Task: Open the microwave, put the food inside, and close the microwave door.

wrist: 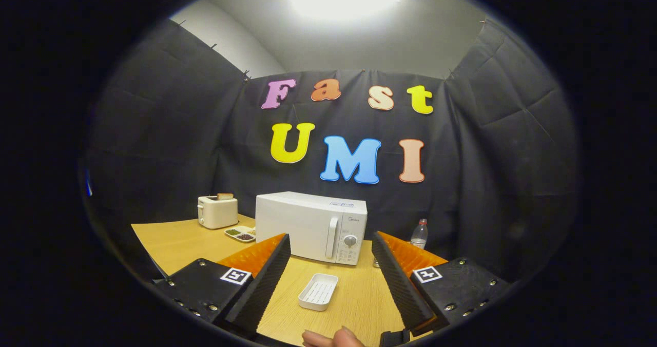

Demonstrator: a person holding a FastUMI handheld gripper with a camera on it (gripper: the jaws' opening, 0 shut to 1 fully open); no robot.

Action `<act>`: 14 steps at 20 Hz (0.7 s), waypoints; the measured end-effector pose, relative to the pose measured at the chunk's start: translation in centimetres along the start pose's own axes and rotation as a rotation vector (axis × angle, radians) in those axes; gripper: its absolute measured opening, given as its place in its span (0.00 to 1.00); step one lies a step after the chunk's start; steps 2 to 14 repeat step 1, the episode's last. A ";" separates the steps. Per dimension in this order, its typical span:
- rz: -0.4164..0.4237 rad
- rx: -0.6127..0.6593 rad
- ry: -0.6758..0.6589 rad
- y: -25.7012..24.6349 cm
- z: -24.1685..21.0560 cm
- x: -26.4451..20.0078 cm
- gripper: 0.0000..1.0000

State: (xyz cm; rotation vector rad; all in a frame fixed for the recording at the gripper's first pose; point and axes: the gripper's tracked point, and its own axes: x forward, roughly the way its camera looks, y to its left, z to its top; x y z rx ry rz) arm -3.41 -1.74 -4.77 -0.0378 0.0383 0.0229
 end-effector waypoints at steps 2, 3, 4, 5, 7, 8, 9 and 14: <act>-0.010 0.011 0.005 -0.4 -0.1 0.1 0.99; -0.010 0.011 0.005 -0.4 -0.1 0.1 0.99; -0.010 0.011 0.005 -0.4 -0.1 0.1 0.99; -0.010 0.011 0.005 -0.4 -0.1 0.1 0.99; -0.010 0.011 0.005 -0.4 -0.1 0.1 0.99; -0.010 0.011 0.005 -0.4 -0.1 0.1 0.99; -0.010 0.011 0.005 -0.4 -0.1 0.1 0.99; -0.010 0.011 0.005 -0.4 -0.1 0.1 0.99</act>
